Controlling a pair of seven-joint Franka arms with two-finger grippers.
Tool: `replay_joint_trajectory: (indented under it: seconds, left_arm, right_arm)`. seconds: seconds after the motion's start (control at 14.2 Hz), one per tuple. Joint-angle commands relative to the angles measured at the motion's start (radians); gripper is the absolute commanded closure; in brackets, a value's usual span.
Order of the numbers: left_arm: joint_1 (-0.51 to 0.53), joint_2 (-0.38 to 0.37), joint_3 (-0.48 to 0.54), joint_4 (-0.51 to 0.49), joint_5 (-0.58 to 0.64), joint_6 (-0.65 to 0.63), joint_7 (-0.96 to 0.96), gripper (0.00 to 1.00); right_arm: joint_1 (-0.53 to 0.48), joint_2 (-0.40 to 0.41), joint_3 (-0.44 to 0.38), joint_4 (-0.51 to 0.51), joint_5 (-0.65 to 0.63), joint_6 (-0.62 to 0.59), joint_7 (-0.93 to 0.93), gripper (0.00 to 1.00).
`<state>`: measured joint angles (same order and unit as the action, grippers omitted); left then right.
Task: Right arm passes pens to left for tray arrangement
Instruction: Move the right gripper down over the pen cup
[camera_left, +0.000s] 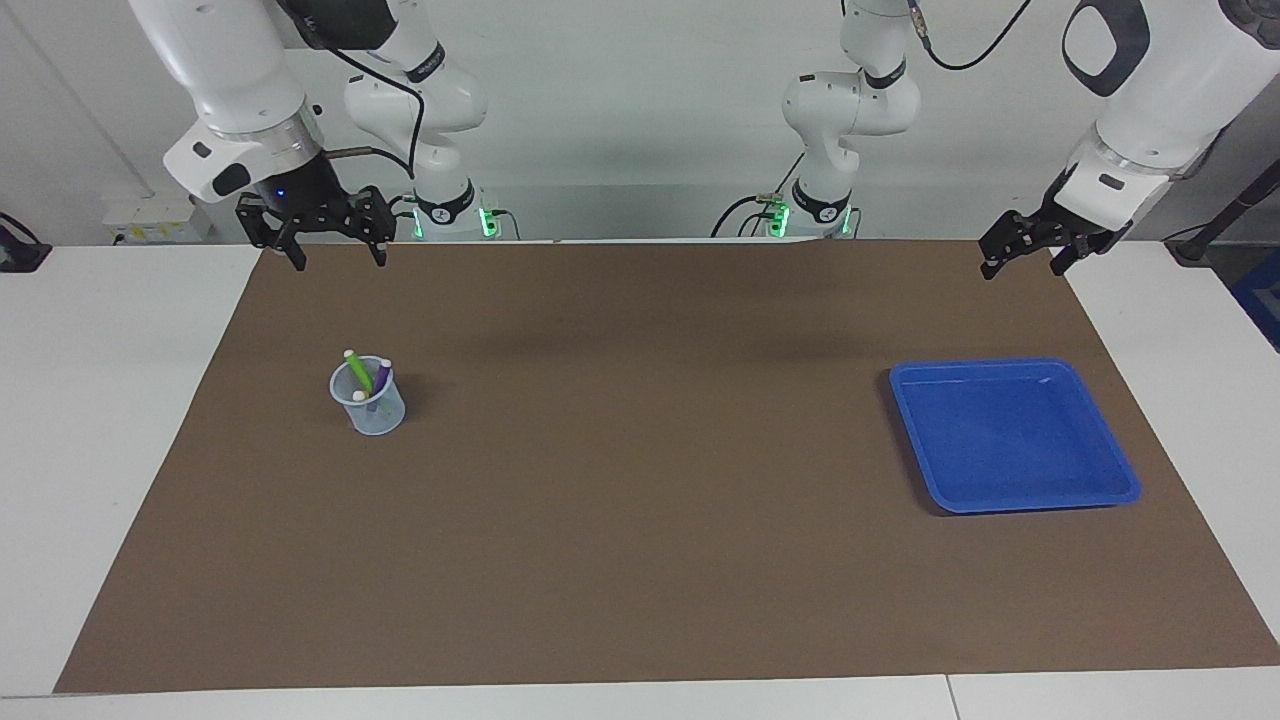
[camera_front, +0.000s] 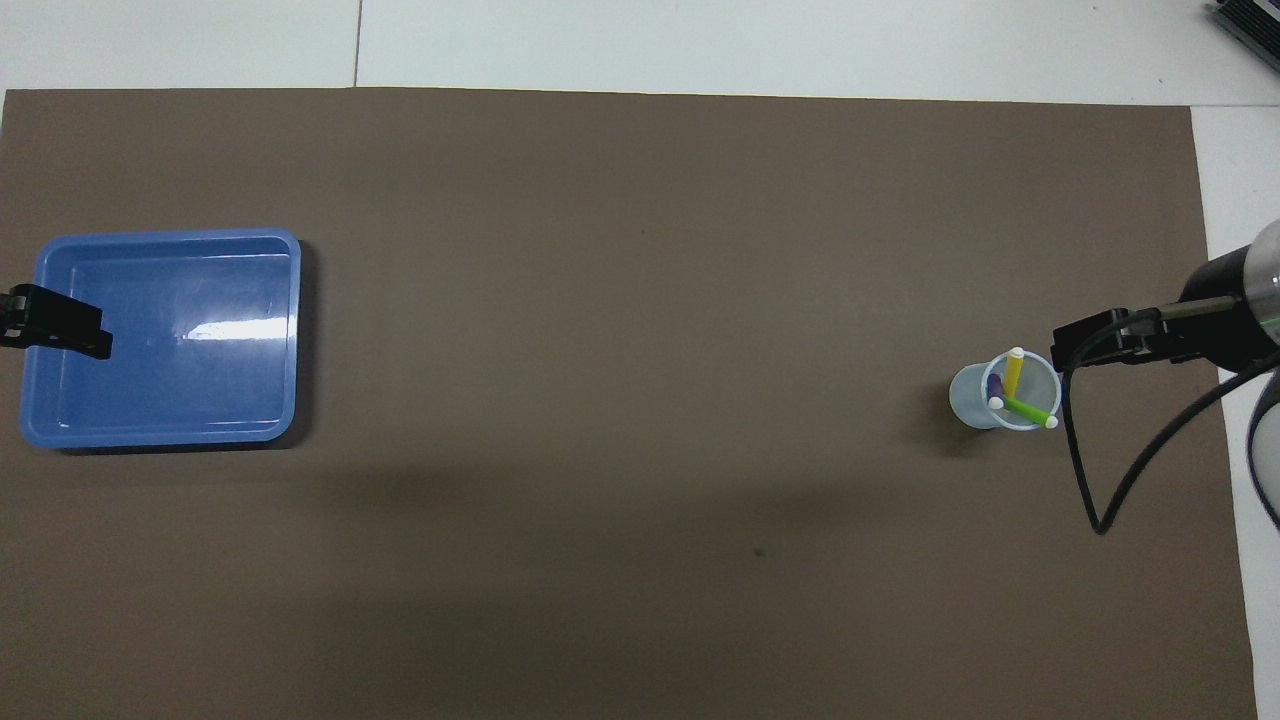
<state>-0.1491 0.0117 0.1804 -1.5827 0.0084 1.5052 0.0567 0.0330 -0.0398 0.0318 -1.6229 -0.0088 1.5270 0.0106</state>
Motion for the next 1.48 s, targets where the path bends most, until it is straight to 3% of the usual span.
replay_joint_trajectory:
  seconds: [0.0,0.56,1.41]
  left_arm:
    - [-0.023,-0.015,0.019,-0.013,0.018,0.01,-0.003,0.0]
    - [-0.023,-0.018,0.013,-0.013,0.018,0.013,-0.003,0.0]
    - [-0.023,-0.016,0.033,-0.01,0.016,0.01,-0.011,0.0]
  right_arm:
    - [-0.01,-0.043,0.0,-0.084,0.007,0.066,-0.021,0.0]
    - [-0.001,-0.069,0.0,-0.29,0.007,0.267,-0.037,0.0]
    - [-0.001,0.006,-0.001,-0.437,0.004,0.449,-0.161,0.0]
